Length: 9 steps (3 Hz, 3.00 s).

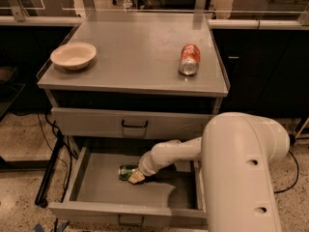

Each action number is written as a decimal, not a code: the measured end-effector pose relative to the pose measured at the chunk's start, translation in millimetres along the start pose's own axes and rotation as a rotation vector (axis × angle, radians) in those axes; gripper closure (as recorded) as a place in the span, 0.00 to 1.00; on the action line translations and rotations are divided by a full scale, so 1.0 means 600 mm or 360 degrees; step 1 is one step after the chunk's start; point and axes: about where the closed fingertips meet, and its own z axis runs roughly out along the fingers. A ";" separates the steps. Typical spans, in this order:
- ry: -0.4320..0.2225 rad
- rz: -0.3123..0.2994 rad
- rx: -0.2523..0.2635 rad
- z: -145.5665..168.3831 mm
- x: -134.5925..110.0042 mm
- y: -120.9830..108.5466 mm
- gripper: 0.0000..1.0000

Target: Pick green can from middle drawer and place on counter

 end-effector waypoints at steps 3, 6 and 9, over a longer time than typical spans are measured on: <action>0.0000 0.0000 0.0000 0.000 0.000 0.000 1.00; -0.0015 -0.0009 0.0104 -0.124 -0.023 0.041 1.00; 0.0011 0.0004 0.0165 -0.204 -0.018 0.068 1.00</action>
Offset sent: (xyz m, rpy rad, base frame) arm 0.0000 0.0000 0.0000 0.0000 0.0000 0.0000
